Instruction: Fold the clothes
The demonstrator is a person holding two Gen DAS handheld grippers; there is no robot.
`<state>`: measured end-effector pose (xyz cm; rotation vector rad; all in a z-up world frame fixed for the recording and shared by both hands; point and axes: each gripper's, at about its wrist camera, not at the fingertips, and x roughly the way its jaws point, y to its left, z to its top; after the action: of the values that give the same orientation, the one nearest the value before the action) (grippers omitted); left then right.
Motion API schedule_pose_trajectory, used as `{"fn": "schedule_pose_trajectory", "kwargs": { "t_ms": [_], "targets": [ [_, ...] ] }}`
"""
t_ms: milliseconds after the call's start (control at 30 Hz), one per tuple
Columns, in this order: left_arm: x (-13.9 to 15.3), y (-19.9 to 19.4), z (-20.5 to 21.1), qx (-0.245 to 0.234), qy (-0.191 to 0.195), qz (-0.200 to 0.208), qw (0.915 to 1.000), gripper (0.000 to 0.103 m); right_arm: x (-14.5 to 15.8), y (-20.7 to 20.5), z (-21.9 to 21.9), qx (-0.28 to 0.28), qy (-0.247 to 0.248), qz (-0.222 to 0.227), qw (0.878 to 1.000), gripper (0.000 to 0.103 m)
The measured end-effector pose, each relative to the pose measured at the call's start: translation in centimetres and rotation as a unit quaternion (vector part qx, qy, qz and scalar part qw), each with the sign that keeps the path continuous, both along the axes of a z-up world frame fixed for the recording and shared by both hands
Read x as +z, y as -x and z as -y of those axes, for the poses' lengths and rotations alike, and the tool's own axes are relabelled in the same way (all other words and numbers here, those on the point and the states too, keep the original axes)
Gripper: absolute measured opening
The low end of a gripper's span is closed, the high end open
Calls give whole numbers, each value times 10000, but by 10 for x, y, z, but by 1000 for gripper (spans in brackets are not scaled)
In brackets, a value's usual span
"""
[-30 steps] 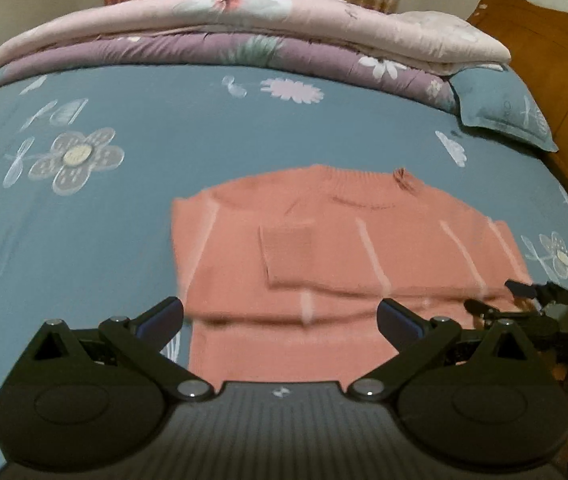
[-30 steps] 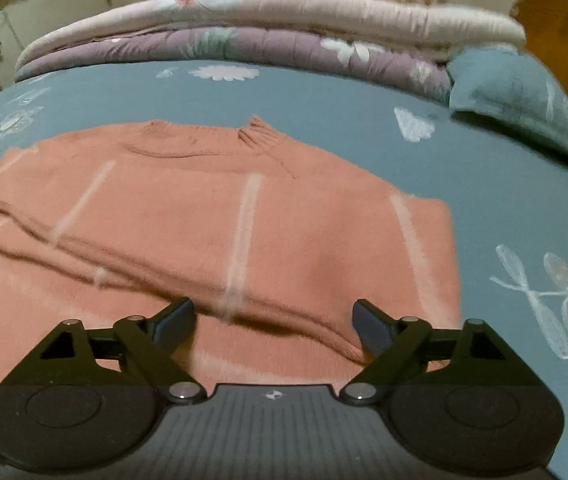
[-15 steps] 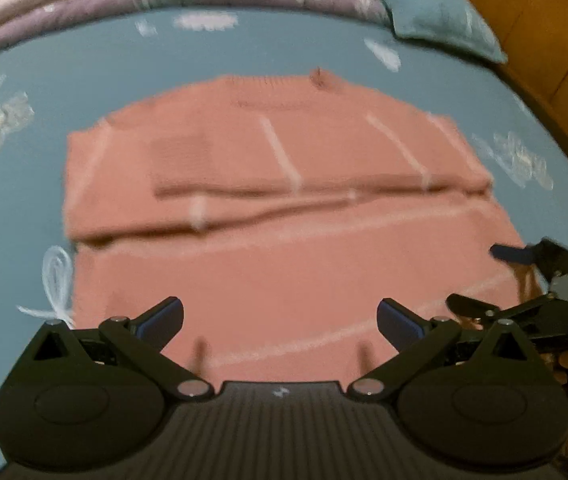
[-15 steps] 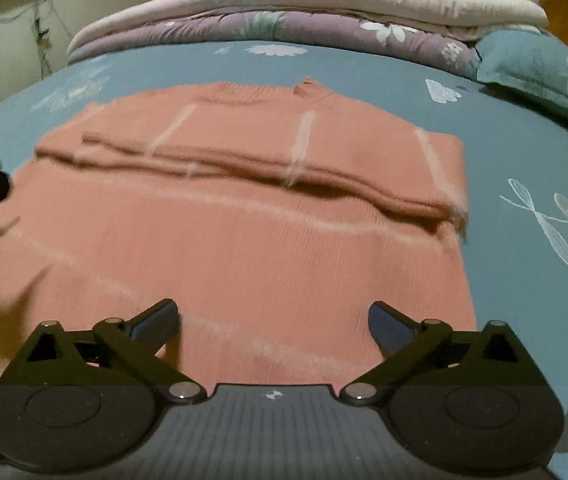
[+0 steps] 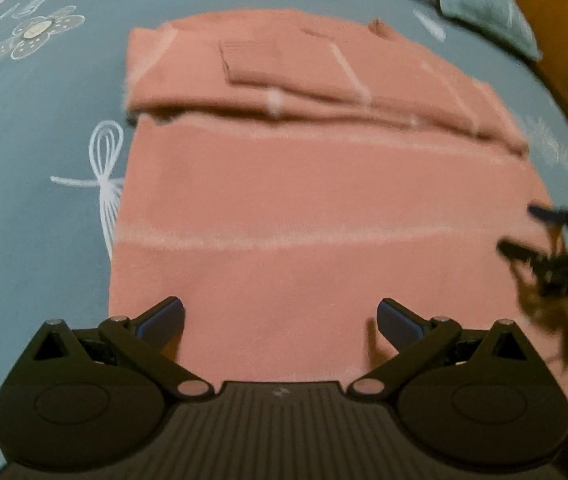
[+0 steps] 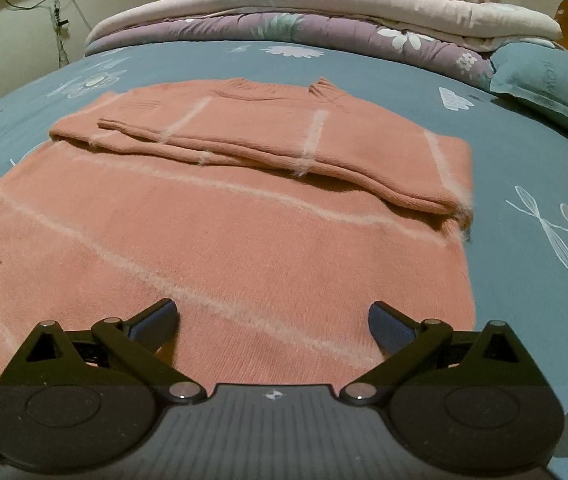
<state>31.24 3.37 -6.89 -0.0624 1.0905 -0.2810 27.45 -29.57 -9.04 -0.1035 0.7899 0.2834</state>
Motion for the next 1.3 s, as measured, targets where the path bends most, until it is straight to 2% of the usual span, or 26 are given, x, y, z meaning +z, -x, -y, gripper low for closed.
{"fn": "schedule_pose_trajectory", "kwargs": {
  "t_ms": [67,200,300,433,533,600,667,800,933,1000,1100,1233,1300],
  "targets": [
    [2,-10,0,23,28,161,9999,102,0,-1,-1,-15,16,-14,10000,103],
    [-7,-30,-3,211,-260,232,9992,102,1,-2,-4,-100,44,-50,9999,103],
    [2,-43,-12,289,83,402,9987,102,1,-2,-7,-196,49,-68,9998,103],
    [14,-65,-8,44,335,788,9963,102,1,-5,-9,-294,69,-96,9995,103],
    [0,-87,-8,-50,471,673,9966,102,1,-7,-10,-338,72,-127,9993,103],
    [-14,-99,-15,179,352,553,9977,102,1,-7,-10,-366,70,-133,9992,103],
    [-14,-103,-22,292,449,693,9962,102,0,-8,-10,-389,63,-134,9991,103],
    [-2,-98,-18,385,471,632,9961,102,-1,-8,-10,-417,49,-107,9991,103],
    [7,-75,-3,-147,639,613,9960,102,0,-8,-9,-414,50,-104,9991,103],
    [-5,-69,3,-196,470,419,9978,102,1,-9,-10,-423,62,-127,9990,103],
    [-7,-64,8,-135,171,495,9985,102,10,-13,-11,-526,95,-273,9982,103],
    [-2,-64,9,-203,274,440,9984,102,30,-26,-9,-608,-121,223,9978,103],
    [-7,-65,8,-144,228,370,9990,102,26,-43,-5,-751,-201,320,9965,103]
  ]
}}
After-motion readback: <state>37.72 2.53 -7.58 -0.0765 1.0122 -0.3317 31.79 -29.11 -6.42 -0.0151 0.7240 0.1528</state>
